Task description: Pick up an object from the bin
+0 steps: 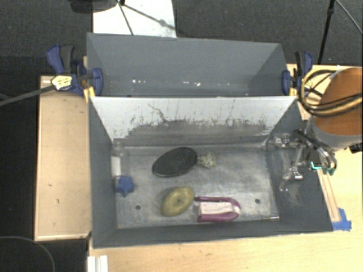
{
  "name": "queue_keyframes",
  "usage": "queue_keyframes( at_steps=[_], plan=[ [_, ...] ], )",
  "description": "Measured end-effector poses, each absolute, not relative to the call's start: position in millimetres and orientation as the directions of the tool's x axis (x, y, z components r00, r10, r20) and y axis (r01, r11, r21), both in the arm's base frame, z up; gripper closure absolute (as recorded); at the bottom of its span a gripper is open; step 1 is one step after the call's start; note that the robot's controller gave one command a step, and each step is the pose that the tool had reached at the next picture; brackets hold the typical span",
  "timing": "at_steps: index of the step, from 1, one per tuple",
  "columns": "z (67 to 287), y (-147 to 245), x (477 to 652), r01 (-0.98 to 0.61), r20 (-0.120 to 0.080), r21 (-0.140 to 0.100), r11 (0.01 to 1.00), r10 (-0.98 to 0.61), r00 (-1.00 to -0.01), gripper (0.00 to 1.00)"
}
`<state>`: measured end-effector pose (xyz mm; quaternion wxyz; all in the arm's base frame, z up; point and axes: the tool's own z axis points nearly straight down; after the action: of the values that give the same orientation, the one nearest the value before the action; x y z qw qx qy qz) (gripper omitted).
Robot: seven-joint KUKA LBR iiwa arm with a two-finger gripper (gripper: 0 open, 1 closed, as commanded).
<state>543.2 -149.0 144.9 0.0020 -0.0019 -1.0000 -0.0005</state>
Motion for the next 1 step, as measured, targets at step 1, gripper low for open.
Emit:
queue_keyframes(
  at_steps=[1],
  plan=[
    [167.0,-63.3,585.5,0.033,-0.008,0.004,0.999,0.033,-0.999,0.0]
  ],
)
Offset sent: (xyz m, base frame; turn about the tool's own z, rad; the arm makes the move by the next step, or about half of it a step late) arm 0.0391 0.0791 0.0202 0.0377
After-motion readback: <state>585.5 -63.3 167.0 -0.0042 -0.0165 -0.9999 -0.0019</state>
